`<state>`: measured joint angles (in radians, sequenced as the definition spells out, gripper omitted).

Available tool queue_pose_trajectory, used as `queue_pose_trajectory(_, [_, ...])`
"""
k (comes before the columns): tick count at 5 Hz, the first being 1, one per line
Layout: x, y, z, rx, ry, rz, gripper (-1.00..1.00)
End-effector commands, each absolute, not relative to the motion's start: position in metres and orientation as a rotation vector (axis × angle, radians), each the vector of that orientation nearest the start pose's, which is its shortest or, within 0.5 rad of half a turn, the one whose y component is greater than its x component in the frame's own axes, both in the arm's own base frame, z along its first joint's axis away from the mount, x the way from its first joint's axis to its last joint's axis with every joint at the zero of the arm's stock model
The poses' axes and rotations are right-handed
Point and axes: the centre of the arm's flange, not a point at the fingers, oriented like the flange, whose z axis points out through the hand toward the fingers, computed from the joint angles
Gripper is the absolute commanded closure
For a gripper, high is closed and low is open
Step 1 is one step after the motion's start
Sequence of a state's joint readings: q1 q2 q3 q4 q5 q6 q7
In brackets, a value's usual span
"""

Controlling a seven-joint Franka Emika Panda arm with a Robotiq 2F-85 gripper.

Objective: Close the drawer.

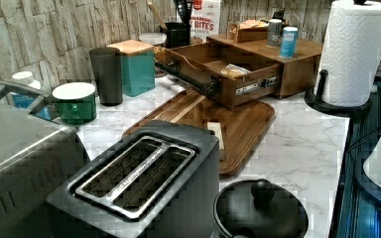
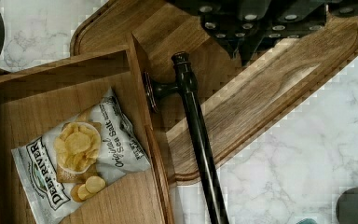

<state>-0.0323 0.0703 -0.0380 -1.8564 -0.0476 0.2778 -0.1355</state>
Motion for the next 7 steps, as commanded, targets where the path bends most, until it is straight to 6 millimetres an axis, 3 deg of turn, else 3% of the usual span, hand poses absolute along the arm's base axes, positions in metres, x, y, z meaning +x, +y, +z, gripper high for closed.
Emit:
queue_pose_trajectory(1, [0.571,-0.045,0.472,-3.017,1.109,0.095,1.00])
queue_pose_trajectory(2, [0.571,-0.045,0.472,-3.017,1.109,0.095,1.00])
queue_pose_trajectory(3, [0.594,-0.048,0.453,-3.012,1.087,0.084,1.00])
queue_pose_trajectory(7, [0.658,-0.030,0.423,-3.026,1.133,-0.256,1.00])
